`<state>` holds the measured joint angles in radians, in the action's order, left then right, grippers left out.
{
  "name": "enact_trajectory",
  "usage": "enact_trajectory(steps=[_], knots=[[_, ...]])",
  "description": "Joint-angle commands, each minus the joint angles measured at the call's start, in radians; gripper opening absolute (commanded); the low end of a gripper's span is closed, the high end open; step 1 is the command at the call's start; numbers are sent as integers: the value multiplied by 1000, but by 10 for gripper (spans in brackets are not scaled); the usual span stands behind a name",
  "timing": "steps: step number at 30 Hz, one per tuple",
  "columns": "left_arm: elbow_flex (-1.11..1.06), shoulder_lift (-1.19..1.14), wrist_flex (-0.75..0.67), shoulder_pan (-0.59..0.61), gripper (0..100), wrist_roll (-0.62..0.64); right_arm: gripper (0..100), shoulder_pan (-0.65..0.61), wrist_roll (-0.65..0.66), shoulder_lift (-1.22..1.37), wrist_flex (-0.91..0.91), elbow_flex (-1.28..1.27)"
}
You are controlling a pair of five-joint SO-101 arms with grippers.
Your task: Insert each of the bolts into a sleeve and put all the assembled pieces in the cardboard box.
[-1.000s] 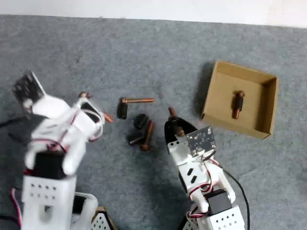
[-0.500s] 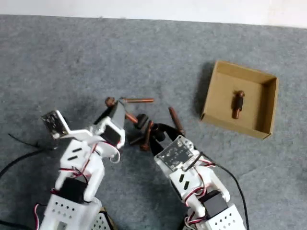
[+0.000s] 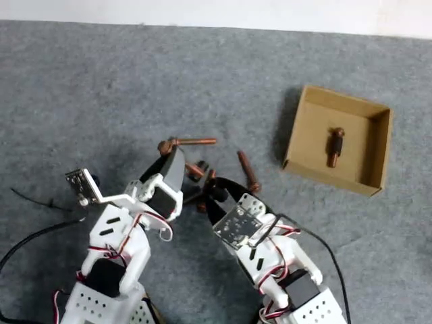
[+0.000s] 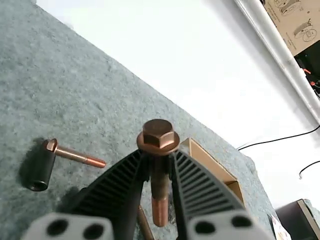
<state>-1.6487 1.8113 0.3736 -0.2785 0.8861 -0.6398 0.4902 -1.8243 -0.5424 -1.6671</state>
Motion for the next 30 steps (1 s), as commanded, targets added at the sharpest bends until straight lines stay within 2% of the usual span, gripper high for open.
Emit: enact_trajectory(steps=[1, 11, 22, 30], knots=[[12, 19, -28, 8, 7, 8, 5, -12, 9, -5, 31, -117], [88, 19, 58, -134, 5, 6, 5, -10, 9, -5, 10, -117], [159, 19, 64, -137, 6, 2, 5, -5, 11, -5, 10, -117], [255, 19, 218, -143, 5, 2, 5, -5, 11, -5, 10, -117]])
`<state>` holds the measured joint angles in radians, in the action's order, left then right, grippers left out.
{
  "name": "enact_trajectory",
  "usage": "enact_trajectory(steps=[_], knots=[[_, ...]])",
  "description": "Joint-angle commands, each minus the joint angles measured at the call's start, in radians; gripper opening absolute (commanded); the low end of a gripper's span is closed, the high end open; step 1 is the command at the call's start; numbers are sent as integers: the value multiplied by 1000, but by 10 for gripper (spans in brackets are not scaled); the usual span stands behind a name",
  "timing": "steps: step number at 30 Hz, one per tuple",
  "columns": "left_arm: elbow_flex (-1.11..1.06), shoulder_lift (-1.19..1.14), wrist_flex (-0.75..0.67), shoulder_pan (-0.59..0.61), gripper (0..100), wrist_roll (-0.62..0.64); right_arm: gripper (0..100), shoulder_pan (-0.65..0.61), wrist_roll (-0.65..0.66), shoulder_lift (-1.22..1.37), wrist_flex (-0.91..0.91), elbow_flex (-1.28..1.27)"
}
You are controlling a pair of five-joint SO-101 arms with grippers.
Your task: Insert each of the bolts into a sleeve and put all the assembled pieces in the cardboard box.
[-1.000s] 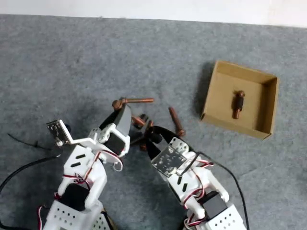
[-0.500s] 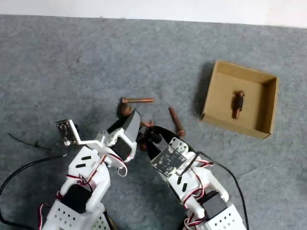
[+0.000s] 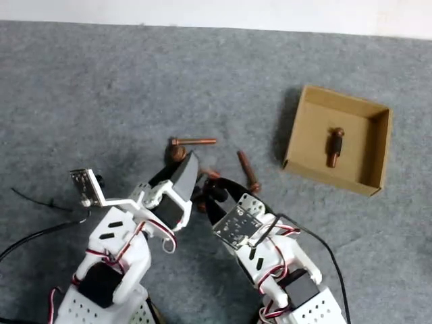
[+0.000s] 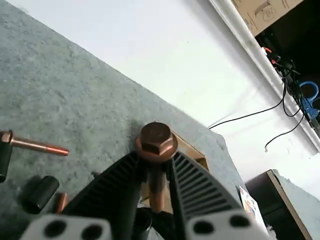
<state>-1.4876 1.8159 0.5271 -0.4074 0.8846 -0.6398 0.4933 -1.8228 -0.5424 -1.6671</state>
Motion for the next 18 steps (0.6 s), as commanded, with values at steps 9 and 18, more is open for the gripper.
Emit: enact_trajectory(steps=[9, 18], knots=[[88, 15, 143, -7, 5, 3, 5, 22, 8, -7, 10, -117], [-4, 15, 144, -53, 5, 2, 5, 22, 8, -7, 10, -117]])
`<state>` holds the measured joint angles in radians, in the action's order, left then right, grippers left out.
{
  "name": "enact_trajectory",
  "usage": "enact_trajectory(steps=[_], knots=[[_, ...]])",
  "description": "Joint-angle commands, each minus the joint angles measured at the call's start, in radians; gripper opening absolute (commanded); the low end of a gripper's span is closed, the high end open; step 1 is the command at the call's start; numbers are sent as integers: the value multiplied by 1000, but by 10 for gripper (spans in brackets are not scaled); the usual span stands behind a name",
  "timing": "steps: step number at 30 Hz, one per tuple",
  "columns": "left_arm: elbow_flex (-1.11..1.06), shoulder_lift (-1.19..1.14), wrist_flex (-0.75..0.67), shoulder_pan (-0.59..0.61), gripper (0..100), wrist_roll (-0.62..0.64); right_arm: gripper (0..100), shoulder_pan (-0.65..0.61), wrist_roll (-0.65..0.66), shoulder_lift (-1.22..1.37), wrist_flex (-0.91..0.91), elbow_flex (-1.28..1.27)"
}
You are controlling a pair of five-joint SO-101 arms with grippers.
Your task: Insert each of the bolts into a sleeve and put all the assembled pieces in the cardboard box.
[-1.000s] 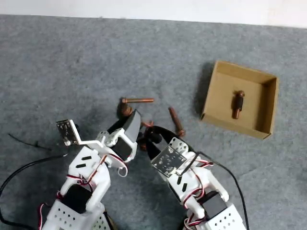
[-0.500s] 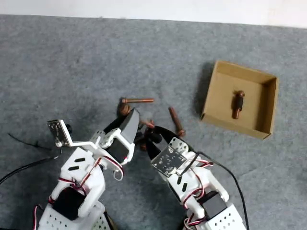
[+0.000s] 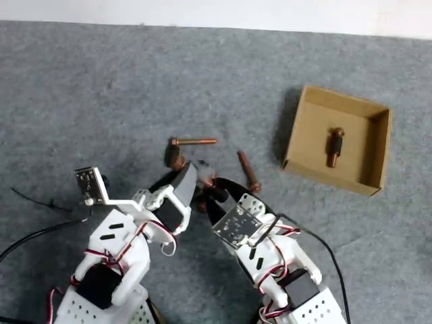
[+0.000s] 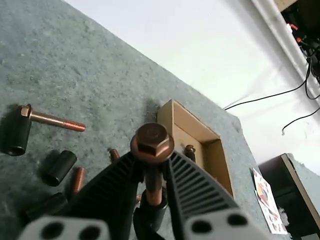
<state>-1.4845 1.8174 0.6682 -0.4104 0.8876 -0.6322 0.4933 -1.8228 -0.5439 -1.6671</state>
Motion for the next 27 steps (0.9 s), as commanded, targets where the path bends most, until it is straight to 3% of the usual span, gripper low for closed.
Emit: enact_trajectory(steps=[1, 6, 11, 21, 23, 27], knots=[[-8, 13, 3, -56, 5, -2, 5, 15, 8, -7, 12, -117], [-19, 10, 21, -62, 7, -3, 5, 15, 8, -7, 12, -117], [-39, 8, 61, -79, 7, -107, 5, 15, 8, -7, 12, -117], [-59, 8, 63, -97, 11, -115, 5, 15, 8, -7, 12, -117], [-62, 10, 64, -97, 62, -112, 5, 15, 8, -7, 12, -117], [-96, 8, 66, -105, 277, -109, 5, 15, 8, -7, 12, -117]])
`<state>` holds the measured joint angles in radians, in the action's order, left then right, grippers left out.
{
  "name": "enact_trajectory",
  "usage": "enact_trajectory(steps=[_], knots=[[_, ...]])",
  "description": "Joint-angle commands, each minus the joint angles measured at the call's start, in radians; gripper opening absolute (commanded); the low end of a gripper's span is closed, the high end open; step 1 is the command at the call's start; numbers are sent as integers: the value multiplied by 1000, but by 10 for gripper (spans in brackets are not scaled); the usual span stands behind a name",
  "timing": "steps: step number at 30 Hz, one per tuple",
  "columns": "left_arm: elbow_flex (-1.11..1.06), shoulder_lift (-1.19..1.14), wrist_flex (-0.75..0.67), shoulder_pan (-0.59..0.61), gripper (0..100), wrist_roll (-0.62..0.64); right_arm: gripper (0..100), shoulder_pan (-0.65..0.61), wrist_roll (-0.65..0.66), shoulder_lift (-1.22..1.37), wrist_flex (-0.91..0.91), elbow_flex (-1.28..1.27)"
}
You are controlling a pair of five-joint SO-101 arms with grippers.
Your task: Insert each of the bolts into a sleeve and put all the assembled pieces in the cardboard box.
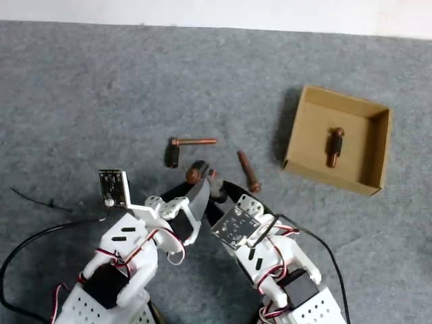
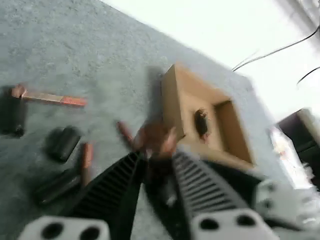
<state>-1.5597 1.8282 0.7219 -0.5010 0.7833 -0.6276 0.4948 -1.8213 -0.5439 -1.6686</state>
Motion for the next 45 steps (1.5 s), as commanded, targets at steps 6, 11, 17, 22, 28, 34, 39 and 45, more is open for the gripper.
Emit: enact_trajectory(steps=[6, 11, 17, 22, 28, 34, 39, 45], knots=[[-28, -1, 8, 58, 372, 68, 5, 36, 6, -15, 12, -116], [-33, -1, -94, 292, 337, 201, 5, 48, 6, -15, 13, -114], [-41, -1, -184, 526, 258, 298, 5, 156, -3, -16, 19, -111], [-67, -1, -190, 556, 117, 293, 5, 386, -89, -16, 150, -111], [-136, -2, -272, 581, 18, 292, 5, 670, -259, 5, 390, -113], [-137, -2, -273, 584, 6, 292, 5, 680, -178, 136, 427, -93], [-137, -4, -265, 584, 6, 292, 5, 717, -178, 427, 444, 153], [-137, -4, -219, 584, 6, 192, 5, 734, -183, 1059, 489, 558]])
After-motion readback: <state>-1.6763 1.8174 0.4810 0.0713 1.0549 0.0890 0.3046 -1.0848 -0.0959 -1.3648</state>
